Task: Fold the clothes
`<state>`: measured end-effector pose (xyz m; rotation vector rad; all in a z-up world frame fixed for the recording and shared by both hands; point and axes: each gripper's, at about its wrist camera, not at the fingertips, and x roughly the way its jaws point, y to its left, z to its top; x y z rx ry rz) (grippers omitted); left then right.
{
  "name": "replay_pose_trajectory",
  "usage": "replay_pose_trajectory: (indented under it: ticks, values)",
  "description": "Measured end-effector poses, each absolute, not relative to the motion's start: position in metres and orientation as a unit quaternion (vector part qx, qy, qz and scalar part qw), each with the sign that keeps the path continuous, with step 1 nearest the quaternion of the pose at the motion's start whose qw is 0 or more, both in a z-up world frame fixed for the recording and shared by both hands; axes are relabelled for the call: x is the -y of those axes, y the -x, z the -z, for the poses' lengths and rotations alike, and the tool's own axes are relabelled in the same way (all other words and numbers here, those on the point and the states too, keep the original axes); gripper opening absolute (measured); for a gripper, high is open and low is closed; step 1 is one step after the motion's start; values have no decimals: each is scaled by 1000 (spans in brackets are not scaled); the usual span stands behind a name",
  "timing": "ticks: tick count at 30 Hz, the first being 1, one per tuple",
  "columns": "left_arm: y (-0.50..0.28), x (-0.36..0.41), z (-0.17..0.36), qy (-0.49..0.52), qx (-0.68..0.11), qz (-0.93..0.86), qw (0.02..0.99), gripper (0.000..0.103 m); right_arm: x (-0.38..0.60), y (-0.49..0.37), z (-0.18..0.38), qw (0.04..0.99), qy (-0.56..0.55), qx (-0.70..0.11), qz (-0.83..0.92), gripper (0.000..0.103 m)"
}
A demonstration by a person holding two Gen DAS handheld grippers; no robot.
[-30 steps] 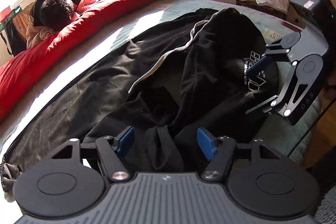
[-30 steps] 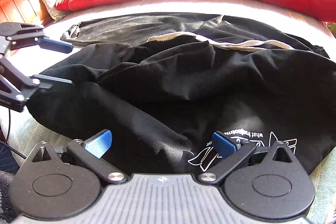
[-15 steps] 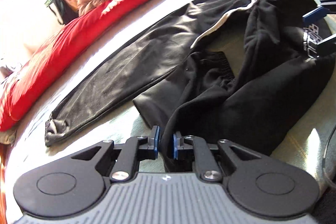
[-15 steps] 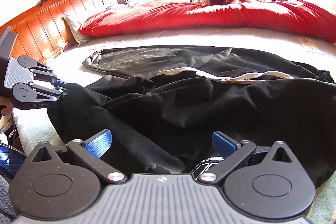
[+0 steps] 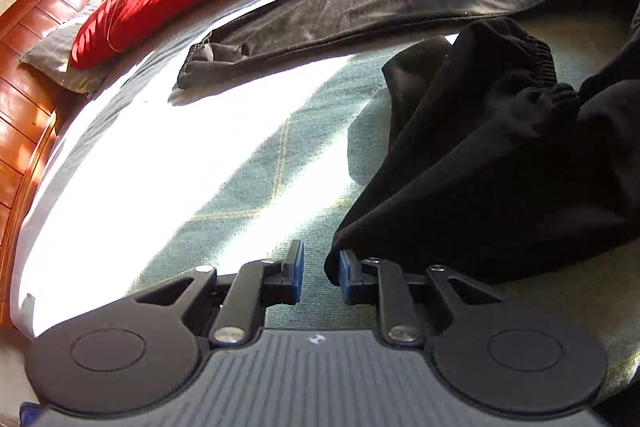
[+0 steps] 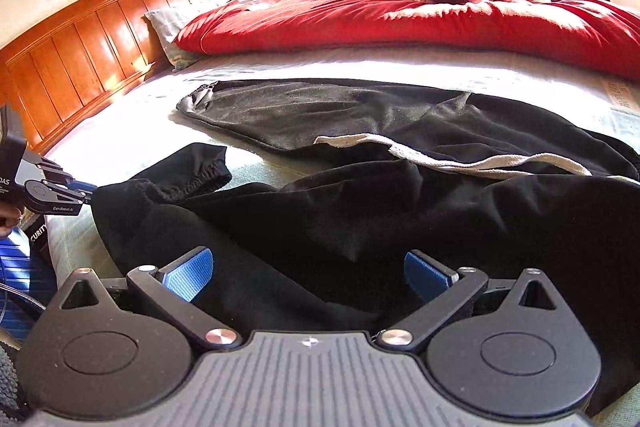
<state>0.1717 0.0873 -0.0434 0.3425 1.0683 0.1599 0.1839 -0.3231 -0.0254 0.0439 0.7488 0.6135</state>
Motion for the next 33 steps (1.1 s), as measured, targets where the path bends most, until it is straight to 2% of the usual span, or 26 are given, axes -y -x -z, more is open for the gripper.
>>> replay_pose_trajectory:
  ticks: [3,8,13,15,17,20,23,25,26,27,30,33]
  values:
    - [-167,-104,52,-100,-517,-70,847,20,320,-184,25,883,-16,-367,-292,103]
    - [-154,-106,35,-62,-504,-31,861,20,313,-182,25,884,-2,-376,-279,103]
    - [-148,-82,-8,-100,-457,58,882,35,302,-179,24,888,-9,-374,-267,103]
    - [-151,-69,-20,-124,-434,100,887,51,296,-178,23,890,-11,-372,-262,103]
    - [-159,-53,-19,-149,-423,142,882,56,290,-175,22,892,-12,-372,-257,103]
    - [-173,-26,7,-225,-419,198,857,57,280,-169,20,895,-9,-372,-245,103]
    - [-182,-9,35,-296,-413,223,832,57,273,-160,16,901,0,-374,-221,103]
    - [-189,-8,45,-303,-417,233,824,56,270,-155,14,904,1,-376,-206,103]
    - [-193,-8,50,-307,-419,238,821,46,270,-153,13,904,0,-377,-201,103]
    - [-192,-9,50,-306,-414,243,822,31,269,-150,13,905,0,-378,-194,103]
    - [-187,-18,45,-305,-395,256,828,24,268,-147,12,908,-3,-380,-179,103]
    - [-181,-36,37,-291,-391,233,841,22,266,-151,14,907,-6,-385,-170,103]
